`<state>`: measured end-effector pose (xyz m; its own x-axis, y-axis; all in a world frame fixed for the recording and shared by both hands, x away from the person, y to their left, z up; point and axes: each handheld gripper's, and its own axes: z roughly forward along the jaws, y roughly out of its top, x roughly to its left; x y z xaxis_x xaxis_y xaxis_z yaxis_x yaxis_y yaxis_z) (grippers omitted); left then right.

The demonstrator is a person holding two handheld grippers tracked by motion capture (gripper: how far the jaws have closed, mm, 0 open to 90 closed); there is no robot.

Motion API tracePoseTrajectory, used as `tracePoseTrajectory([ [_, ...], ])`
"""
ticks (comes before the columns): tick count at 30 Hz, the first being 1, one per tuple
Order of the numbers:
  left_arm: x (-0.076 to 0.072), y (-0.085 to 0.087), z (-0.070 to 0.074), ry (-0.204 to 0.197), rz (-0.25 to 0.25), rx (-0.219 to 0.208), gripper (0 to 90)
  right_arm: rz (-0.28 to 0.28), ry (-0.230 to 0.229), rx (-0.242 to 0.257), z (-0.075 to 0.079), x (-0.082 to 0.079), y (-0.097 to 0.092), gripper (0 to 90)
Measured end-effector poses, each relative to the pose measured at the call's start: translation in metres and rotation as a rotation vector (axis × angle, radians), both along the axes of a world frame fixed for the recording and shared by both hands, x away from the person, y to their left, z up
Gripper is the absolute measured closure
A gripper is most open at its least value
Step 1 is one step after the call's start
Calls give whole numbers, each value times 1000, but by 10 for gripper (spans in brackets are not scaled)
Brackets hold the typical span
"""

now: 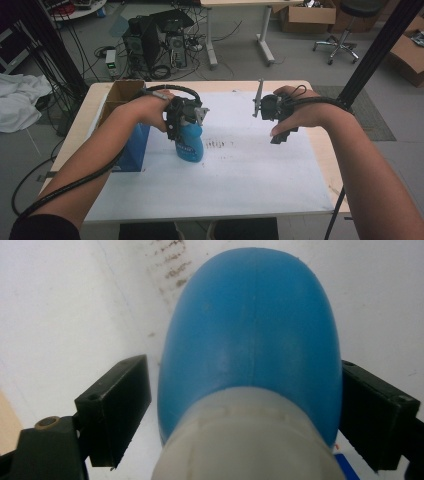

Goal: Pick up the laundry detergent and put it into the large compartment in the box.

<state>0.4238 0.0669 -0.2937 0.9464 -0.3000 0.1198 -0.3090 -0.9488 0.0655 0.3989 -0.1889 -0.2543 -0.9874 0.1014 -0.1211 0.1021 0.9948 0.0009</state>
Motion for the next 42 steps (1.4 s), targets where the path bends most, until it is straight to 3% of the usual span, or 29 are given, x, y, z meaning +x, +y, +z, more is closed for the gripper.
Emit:
tracePoseTrajectory([
  [34, 0, -3, -1, -13, 0, 38, 297, -13, -4, 2, 0, 2, -2, 159],
  [42, 0, -6, -1, 10, -2, 46, 351, -17, -2, 4, -1, 3, -2, 158],
])
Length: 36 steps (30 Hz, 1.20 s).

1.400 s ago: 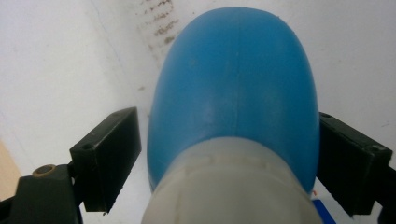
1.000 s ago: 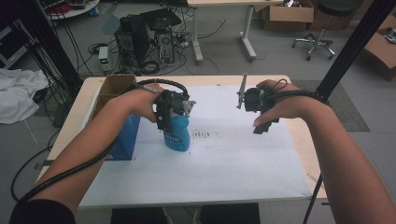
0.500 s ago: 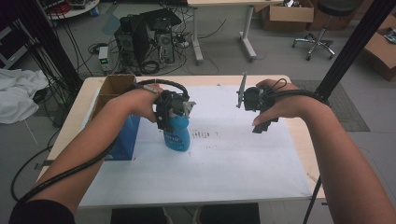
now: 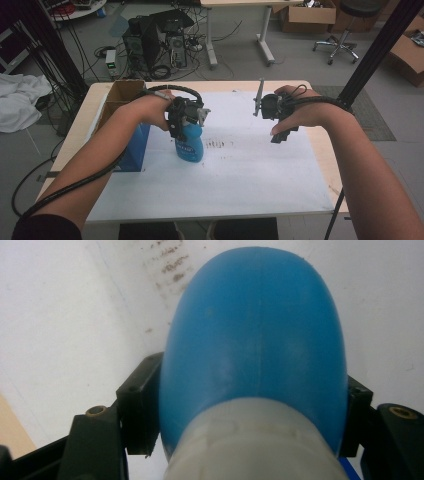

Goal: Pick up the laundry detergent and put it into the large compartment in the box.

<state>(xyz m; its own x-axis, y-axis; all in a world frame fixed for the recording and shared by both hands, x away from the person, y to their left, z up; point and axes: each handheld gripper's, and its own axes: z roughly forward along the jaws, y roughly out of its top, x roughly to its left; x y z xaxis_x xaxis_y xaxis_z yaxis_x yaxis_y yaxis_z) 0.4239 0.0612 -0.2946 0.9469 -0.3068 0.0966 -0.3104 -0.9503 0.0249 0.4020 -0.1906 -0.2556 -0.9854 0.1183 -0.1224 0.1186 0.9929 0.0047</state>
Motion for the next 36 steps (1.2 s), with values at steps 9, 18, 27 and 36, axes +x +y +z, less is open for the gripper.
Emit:
tracePoseTrajectory([
  [9, 2, -3, 0, 20, -18, 34, 382, -1, 7, -1, -4, 3, 0, 158],
  [18, 3, -6, 0, 29, -2, 60, 386, -4, 12, 2, -8, 4, 0, 159],
  [27, 1, -8, 4, 10, 66, 90, 387, 1, 10, 5, -6, 2, 1, 159],
  [36, -5, -8, 32, 32, 158, 79, 386, 13, 4, 11, -5, 1, 4, 158],
])
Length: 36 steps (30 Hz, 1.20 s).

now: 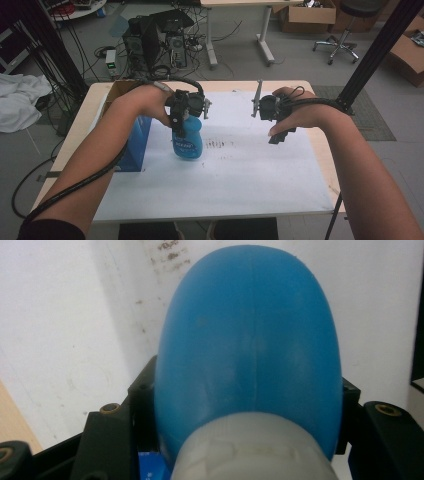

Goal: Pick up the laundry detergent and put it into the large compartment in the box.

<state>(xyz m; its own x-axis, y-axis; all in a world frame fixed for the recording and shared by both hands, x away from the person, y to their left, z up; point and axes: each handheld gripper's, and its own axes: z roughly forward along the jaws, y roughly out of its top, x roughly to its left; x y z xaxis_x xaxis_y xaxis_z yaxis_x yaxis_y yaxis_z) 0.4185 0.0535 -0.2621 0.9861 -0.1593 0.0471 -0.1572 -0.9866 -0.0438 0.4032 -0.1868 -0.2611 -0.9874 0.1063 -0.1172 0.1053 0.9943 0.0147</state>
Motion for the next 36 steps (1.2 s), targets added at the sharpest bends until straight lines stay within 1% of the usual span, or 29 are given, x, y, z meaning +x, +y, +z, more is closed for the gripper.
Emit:
tracePoseTrajectory([
  [2, -3, -1, 6, -7, 10, -1, 386, 4, -3, -1, -1, 0, 2, 159],
  [5, -6, -1, 14, -5, 45, 10, 386, 17, -5, 0, -1, 1, 4, 159],
  [6, -7, -1, 17, -1, 64, 12, 386, 23, -9, -5, -1, 2, 6, 159],
  [7, -8, 0, 23, 11, 110, 21, 386, 23, -15, 0, -1, 2, 7, 158],
  [8, -8, 0, 23, 11, 110, 21, 386, 23, -15, 0, -1, 2, 7, 158],
  [9, -8, 0, 27, 9, 124, 24, 386, 31, -17, 11, -1, 3, 8, 158],
  [11, -7, 2, 34, 20, 180, 33, 386, 35, -19, 7, -2, 2, 10, 158],
  [13, -8, 4, 42, 23, 217, 32, 386, 45, -19, 2, -4, 2, 12, 158],
  [14, -9, 7, 49, 22, 254, 32, 386, 47, -20, 2, -4, 2, 13, 158],
  [15, -9, 8, 53, 19, 269, 36, 386, 52, -22, 5, -4, 2, 13, 158],
  [16, -9, 8, 53, 19, 269, 36, 386, 52, -22, 5, -4, 2, 13, 158],
  [17, -10, 9, 57, 15, 289, 40, 386, 55, -24, 11, -4, 2, 13, 158],
  [18, -11, 11, 64, 13, 334, 47, 386, 55, -26, 9, -3, 1, 14, 158],
  [19, -12, 12, 68, 8, 354, 47, 386, 53, -28, 10, -3, 1, 15, 158],
  [20, -12, 12, 68, 8, 354, 47, 387, 53, -28, 10, -3, 1, 15, 158],
  [21, -12, 13, 74, 0, 410, 43, 386, 63, -32, 15, -3, 1, 15, 158],
  [22, -12, 14, 77, -7, 436, 40, 386, 57, -30, 11, -3, 0, 15, 158],
  [23, -12, 14, 77, -7, 436, 40, 387, 57, -30, 11, -3, 0, 15, 158],
  [25, -11, 16, 83, -21, 502, 32, 387, 59, -33, 9, -3, 0, 16, 158],
  [26, -10, 16, 85, -29, 538, 27, 386, 59, -33, 10, -3, 0, 15, 158],
  [27, -10, 18, 91, -43, 601, 19, 387, 60, -35, 13, -3, -1, 15, 158],
  [28, -10, 19, 94, -50, 631, 14, 387, 61, -37, 15, -3, -1, 15, 158],
  [29, -10, 19, 94, -50, 631, 14, 386, 61, -37, 15, -3, -1, 15, 158],
  [30, -10, 19, 97, -53, 663, 10, 386, 58, -35, 14, -3, -1, 15, 158],
  [32, -10, 20, 104, -63, 706, 10, 387, 58, -34, 16, -3, -1, 14, 158],
  [33, -10, 20, 110, -73, 747, 10, 386, 56, -35, 19, -3, -1, 13, 158],
  [34, -10, 21, 113, -72, 764, 16, 386, 56, -35, 19, -3, 0, 13, 158],
  [35, -10, 22, 116, -69, 806, 12, 386, 55, -35, 19, -3, 0, 13, 158],
  [36, -10, 22, 116, -69, 806, 12, 386, 55, -35, 19, -3, 0, 13, 158],
])
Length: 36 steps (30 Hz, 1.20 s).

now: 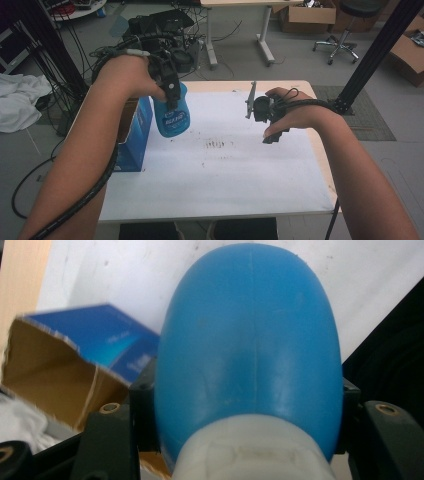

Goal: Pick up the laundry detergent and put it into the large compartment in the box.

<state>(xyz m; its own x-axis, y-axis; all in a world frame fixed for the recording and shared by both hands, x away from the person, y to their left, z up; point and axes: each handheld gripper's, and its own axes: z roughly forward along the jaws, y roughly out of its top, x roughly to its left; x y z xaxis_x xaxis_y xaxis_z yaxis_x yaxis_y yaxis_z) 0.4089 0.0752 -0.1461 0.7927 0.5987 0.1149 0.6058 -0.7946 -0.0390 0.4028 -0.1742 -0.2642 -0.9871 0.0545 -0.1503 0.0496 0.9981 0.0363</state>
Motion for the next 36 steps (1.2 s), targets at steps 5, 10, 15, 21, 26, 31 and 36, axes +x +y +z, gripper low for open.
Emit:
tracePoseTrajectory([
  [5, -1, 9, 18, 15, 110, -26, 386, -4, -1, 3, 0, 1, -2, 158],
  [10, -2, 24, 33, 11, 208, -52, 386, 3, -2, 7, 0, 1, -2, 159],
  [15, -2, 41, 44, 9, 299, -72, 386, 5, -3, 13, 0, 0, 1, 158],
  [21, -1, 63, 51, 9, 377, -98, 386, 13, -5, 14, -1, -1, 3, 158],
  [26, 0, 93, 59, 24, 499, -121, 386, 21, -5, 14, -2, 0, 6, 158],
  [31, 0, 111, 64, 13, 580, -122, 385, 25, -4, 14, -3, 0, 9, 158],
  [36, -1, 136, 65, -3, 684, -123, 385, 28, -2, 13, -4, -1, 10, 158],
])
